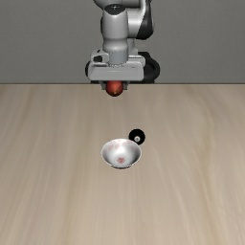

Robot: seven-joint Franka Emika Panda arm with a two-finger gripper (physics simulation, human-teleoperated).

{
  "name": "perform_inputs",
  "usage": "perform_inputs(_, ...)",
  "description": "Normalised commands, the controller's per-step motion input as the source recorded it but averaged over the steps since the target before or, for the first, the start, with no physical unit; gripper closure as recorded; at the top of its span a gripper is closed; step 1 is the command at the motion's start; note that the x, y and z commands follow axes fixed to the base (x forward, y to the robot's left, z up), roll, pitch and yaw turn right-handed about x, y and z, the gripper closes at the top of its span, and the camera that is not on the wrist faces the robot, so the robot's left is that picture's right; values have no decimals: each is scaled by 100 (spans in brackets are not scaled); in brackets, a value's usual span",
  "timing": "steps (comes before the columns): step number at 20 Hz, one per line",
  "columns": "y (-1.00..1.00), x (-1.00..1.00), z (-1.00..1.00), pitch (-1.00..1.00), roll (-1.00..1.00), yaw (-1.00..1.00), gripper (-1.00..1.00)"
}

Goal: Pick up the onion and put it on the bowl

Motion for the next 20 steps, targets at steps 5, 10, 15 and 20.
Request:
perform_inputs(5,0,100,0,0,0,0,100)
perform_inputs(10,0,100,0,0,0,0,100)
perform_inputs(15,0,100,0,0,0,0,100)
perform_inputs(20,0,100,0,0,0,0,100)
